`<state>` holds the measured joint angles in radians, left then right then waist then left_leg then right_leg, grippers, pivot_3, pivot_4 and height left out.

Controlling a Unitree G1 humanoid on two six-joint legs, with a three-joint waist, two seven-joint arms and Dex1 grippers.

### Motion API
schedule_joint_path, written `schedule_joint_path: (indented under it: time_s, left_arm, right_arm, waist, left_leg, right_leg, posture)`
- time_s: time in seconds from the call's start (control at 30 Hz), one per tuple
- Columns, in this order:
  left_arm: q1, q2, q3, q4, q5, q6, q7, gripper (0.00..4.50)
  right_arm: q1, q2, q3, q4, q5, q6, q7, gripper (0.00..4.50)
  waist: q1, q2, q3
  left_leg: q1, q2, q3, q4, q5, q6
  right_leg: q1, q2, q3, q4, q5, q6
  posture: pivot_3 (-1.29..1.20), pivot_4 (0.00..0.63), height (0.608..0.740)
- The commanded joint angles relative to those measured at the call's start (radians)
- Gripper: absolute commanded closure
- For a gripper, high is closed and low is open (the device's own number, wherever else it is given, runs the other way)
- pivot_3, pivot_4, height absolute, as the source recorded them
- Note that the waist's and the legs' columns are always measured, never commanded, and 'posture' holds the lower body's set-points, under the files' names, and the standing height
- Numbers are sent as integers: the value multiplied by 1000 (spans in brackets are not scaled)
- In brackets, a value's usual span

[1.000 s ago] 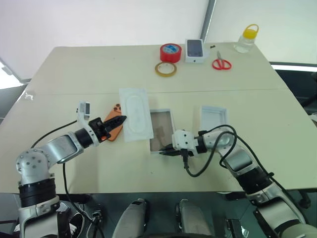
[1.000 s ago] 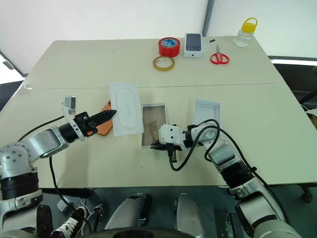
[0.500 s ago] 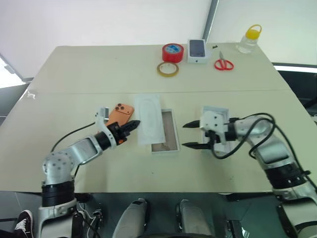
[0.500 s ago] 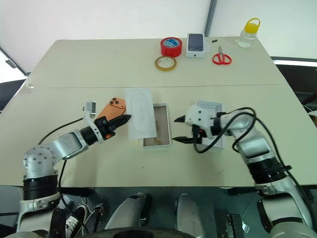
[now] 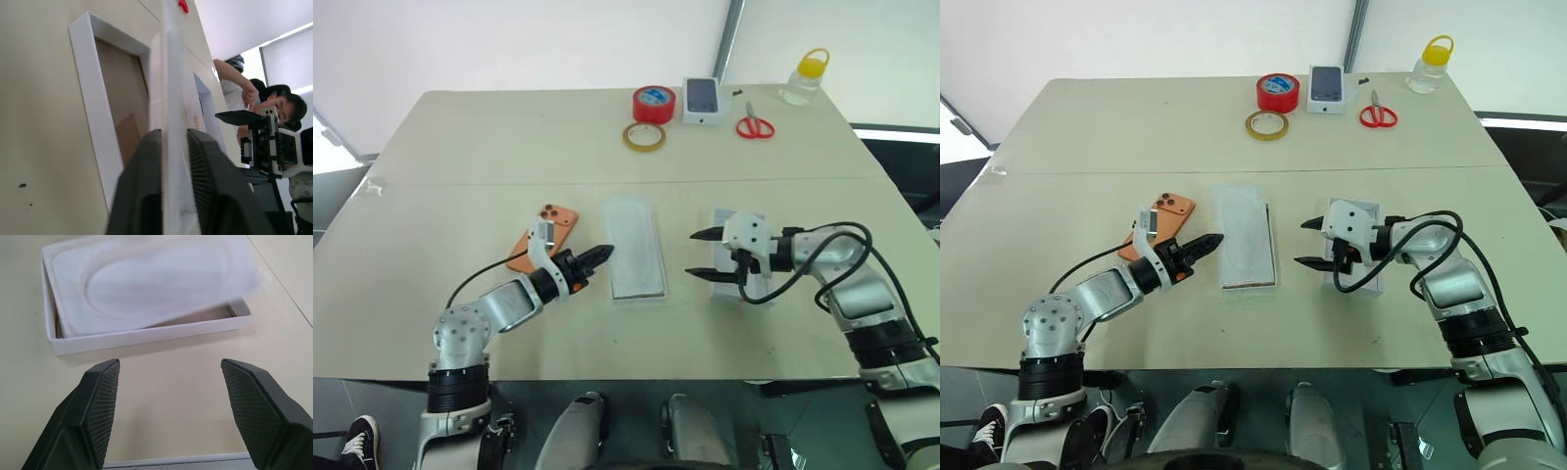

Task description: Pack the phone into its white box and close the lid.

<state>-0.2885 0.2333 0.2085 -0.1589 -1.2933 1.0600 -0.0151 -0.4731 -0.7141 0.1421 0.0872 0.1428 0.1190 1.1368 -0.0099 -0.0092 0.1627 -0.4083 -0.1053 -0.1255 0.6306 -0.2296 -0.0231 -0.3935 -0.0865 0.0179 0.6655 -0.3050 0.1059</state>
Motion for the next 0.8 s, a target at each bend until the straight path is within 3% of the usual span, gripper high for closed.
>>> schedule_joint_path:
  time_s: [0.03,0.1,0.27,0.37,0.53,0.67,0.8]
  left_arm:
    - [-4,6,-20,-38,32,-9,-10,1513]
    - [-8,14,-22,-48,46,-13,-17,527]
    - [-11,79,-22,-99,104,-34,-79,527]
    - [7,171,-43,-165,249,-147,-194,486]
    - [77,314,-43,-181,477,-358,-365,486]
    - [114,338,-11,-150,532,-417,-417,486]
    - [129,319,15,-156,529,-426,-431,486]
  right_arm:
    - [-29,16,-12,-12,9,-24,-8,1025]
    - [-39,32,-11,-11,10,-23,-20,1025]
    - [-88,106,-18,-11,36,61,-71,1025]
    - [-101,168,4,-44,48,107,-101,1967]
    - [-116,284,88,-64,-20,159,-203,4481]
    - [-141,372,168,35,-137,153,-323,4481]
    - [-177,371,243,153,-251,73,-360,4481]
  waist:
    - [-2,0,0]
    - [-3,0,0]
    - [-4,0,0]
    - [-3,0,0]
    - [-5,0,0]
    - [-2,1,0]
    - [2,0,1]
  left_leg:
    - [0,0,0,0,0,0]
    - [0,0,0,0,0,0]
    - [0,0,0,0,0,0]
    - [0,0,0,0,0,-1]
    - [0,0,0,-2,1,-1]
    - [0,1,0,-3,1,-1]
    - [0,-1,-1,-2,1,-1]
  right_leg:
    - [0,0,0,0,0,0]
    - [0,0,0,0,0,0]
    - [-1,1,0,0,0,0]
    - [-1,1,0,0,0,0]
    - [-2,0,1,0,0,0]
    - [-3,0,1,0,0,-1]
    - [-5,0,0,-1,0,-1]
  posture:
    - [0,150,740]
    - [0,150,740]
    - [0,150,740]
    - [0,150,740]
    - [0,150,740]
    - [0,150,740]
    - [0,150,740]
